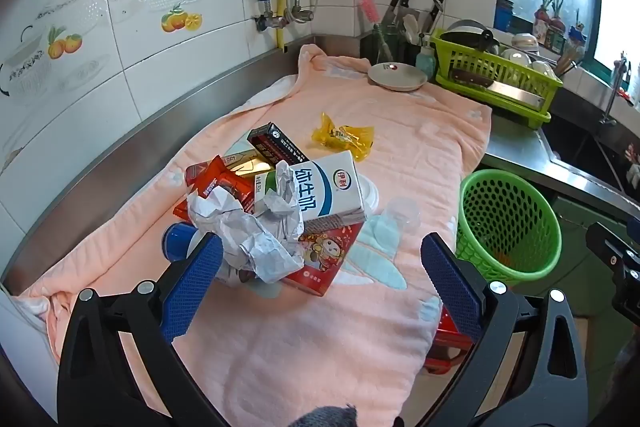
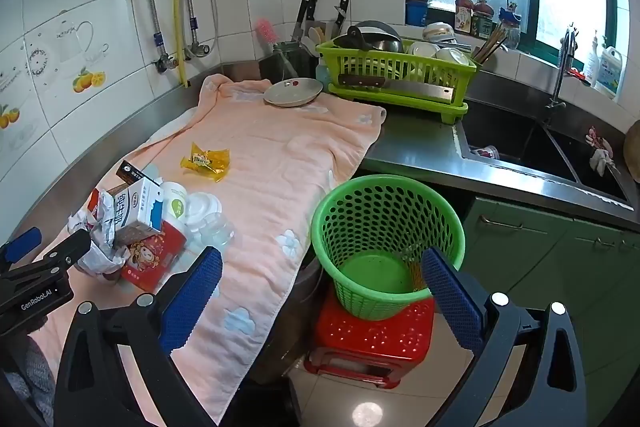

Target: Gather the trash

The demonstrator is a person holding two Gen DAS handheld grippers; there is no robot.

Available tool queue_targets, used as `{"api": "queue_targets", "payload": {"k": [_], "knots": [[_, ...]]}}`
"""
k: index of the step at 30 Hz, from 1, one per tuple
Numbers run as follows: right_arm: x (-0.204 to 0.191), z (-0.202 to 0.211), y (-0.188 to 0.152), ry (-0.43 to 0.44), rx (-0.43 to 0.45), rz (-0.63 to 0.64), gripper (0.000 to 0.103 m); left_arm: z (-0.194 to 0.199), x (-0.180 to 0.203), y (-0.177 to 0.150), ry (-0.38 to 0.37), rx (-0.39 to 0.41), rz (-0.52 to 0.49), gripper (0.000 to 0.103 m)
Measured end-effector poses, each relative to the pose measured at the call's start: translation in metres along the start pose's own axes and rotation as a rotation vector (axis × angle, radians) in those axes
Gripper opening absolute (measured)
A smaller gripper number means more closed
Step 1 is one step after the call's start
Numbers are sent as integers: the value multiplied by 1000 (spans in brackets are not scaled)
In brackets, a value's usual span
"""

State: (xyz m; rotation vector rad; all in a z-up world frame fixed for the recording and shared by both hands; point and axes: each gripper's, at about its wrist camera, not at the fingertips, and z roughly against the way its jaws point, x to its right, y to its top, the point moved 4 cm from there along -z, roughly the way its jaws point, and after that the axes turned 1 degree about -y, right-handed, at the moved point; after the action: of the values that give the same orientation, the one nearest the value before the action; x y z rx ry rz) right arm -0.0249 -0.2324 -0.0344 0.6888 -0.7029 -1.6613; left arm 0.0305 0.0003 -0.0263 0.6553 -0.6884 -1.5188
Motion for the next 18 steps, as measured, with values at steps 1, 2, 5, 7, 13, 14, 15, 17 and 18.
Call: {"api": "queue_targets", "payload": {"k": [1, 2, 5, 7, 13, 14, 15, 17, 18], "knots": [[0, 0, 0, -2, 3, 2, 97, 0, 0, 0, 0, -1, -2, 98], [0, 0, 0, -1, 2, 3, 97, 0, 0, 0, 1, -2, -2, 98], [1, 0, 0, -5, 1, 8, 97, -1, 0, 0, 4, -3, -4, 98], [0, 1, 0, -14, 6, 15, 97, -1, 0, 0, 3, -5, -6, 98], [-1, 0, -1, -12, 5, 14, 97, -2, -1, 0, 1, -2, -6, 98], [0, 1, 0, -12, 6, 12, 97, -2, -1, 0, 2, -2, -7, 98], [0, 1, 0, -12, 6, 13, 97, 0, -1, 0, 2, -2, -1, 98], [-1, 1, 0, -11, 6, 14, 97, -1, -2, 0, 2, -3, 0, 98], [-1, 0, 0, -10, 5, 15, 97, -1, -2, 0, 4, -3, 0, 98]]}}
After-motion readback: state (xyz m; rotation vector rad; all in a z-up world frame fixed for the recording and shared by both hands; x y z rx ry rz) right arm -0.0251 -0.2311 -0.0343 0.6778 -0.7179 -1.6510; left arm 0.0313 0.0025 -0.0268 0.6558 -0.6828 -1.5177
